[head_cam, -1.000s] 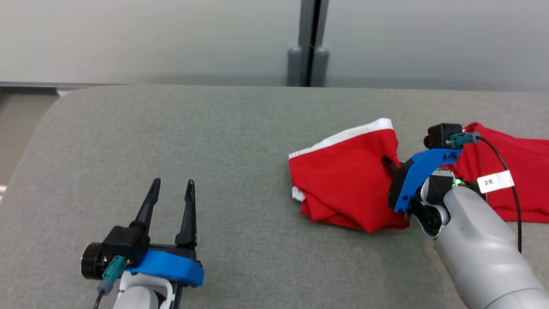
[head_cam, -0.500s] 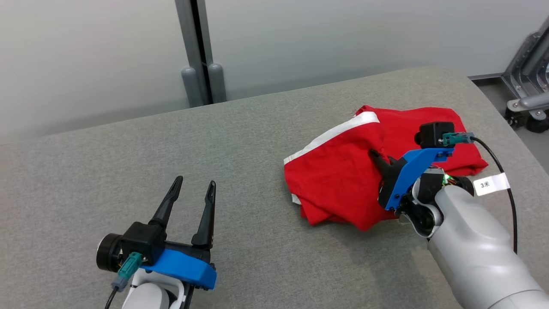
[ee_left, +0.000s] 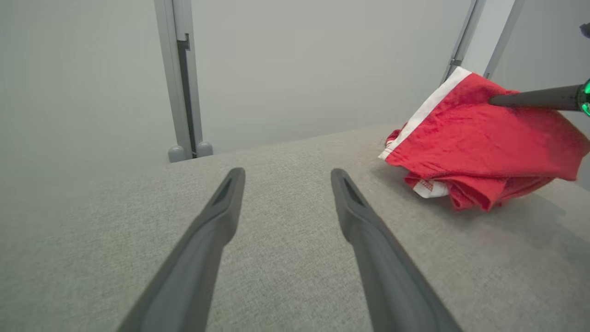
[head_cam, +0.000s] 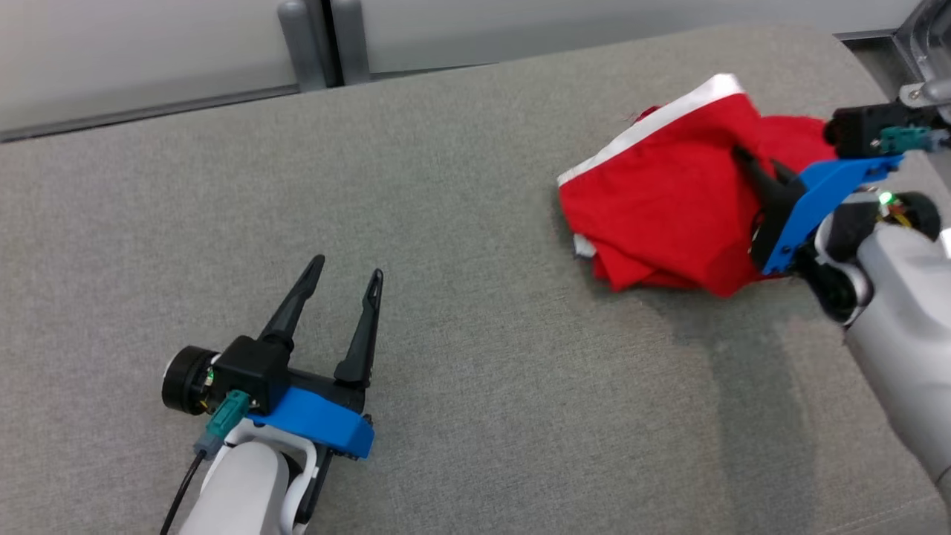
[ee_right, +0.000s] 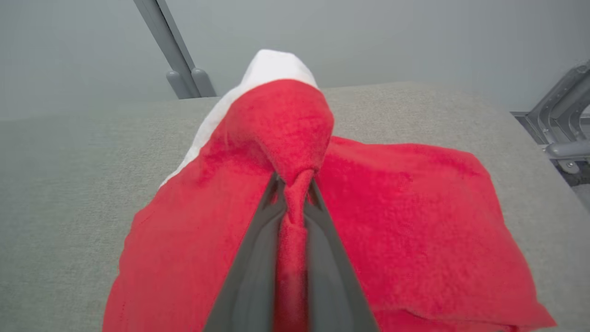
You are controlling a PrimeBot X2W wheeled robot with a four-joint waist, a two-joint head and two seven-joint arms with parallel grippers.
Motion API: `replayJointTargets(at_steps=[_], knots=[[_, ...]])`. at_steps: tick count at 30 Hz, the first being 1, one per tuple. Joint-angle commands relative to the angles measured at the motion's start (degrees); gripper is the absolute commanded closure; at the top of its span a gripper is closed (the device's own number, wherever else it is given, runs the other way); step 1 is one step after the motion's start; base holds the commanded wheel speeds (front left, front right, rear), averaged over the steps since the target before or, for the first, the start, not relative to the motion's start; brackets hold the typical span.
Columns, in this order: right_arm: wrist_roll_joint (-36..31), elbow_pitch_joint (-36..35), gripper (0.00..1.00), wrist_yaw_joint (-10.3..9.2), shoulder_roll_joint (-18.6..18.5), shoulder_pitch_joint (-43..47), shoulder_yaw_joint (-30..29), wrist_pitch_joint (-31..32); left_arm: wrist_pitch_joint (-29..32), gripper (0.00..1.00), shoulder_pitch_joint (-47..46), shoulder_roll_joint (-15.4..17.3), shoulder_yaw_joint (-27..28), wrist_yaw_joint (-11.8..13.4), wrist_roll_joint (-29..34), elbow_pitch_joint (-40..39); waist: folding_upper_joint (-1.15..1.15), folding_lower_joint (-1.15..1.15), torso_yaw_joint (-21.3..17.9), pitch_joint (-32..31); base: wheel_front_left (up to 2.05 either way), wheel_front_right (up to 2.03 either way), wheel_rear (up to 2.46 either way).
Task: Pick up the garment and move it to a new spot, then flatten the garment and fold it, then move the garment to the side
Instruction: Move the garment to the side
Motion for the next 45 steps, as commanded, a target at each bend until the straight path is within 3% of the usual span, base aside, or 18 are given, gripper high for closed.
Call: replayJointTargets(at_steps=[1, 5, 9, 11, 12, 13, 22, 29, 39, 45], knots=[[0.1, 0.9, 1.00, 0.01, -2.3, -2.4, 0.6, -0.6, -0.2, 0.00, -1.8, 0.6, 0.1, -0.1, 0.0, 0.0, 0.00, -0.01, 2.1, 3.4, 0.00, 0.00, 0.00], [-1.5, 6.6, 1.00, 0.00, -5.3, -6.0, 0.2, -2.6, -0.2, 0.00, -2.8, 1.3, 0.3, -0.1, 0.1, 0.2, 0.00, -0.01, 2.4, 5.7, 0.00, 0.00, 0.00], [-2.9, 13.6, 1.00, 0.01, -4.2, -8.1, -1.0, -3.6, -0.2, 0.00, -2.9, 1.3, 0.7, -0.1, 0.1, 0.4, 0.00, -0.01, 2.4, 6.2, 0.00, 0.00, 0.00], [-3.8, 15.9, 0.57, 0.01, -3.6, -9.1, -0.8, -4.5, -0.2, 0.00, -3.1, 1.4, 0.7, -0.1, 0.1, 0.6, 0.00, -0.01, 2.3, 6.3, 0.00, 0.00, 0.00], [-4.1, 16.7, 0.24, 0.01, -3.2, -9.4, -0.8, -5.2, -0.3, 0.00, -3.4, 1.4, 0.7, -0.1, 0.0, 0.6, 0.00, -0.01, 2.3, 6.3, 0.00, 0.00, 0.00], [-4.4, 17.4, 0.00, 0.01, -2.9, -9.3, -0.8, -5.8, -0.2, 0.00, -3.6, 1.4, 0.7, -0.1, 0.0, 0.7, 0.00, -0.01, 2.3, 6.2, 0.00, 0.00, 0.00], [-10.5, 20.7, 0.00, 0.01, -4.1, -7.1, -2.1, -13.2, -0.2, 0.00, -2.0, 1.0, 2.3, 0.2, -0.1, 0.5, 0.00, -0.01, 3.1, 3.1, 0.00, 0.00, 0.00], [-12.8, 19.0, 0.00, 0.01, -1.7, -4.9, -4.8, -17.3, -0.3, 0.00, 1.4, 0.7, 6.1, 0.9, -0.4, -1.0, 0.00, -0.01, 4.0, -3.7, 0.00, 0.00, 0.00], [-16.8, -1.9, 0.00, 0.01, 0.1, 9.8, -9.4, -17.5, -0.2, 0.00, 8.7, 0.3, 11.6, 1.8, -1.0, -2.3, 0.00, -0.01, 5.8, -14.1, 0.00, 0.00, 0.00], [-18.0, -14.5, 0.00, 0.01, 0.5, 20.5, -13.1, -17.5, -0.2, 0.00, 10.8, -0.4, 13.8, 1.7, -1.3, -4.1, 0.00, -0.01, 7.9, -16.3, 0.00, 0.00, 0.00]])
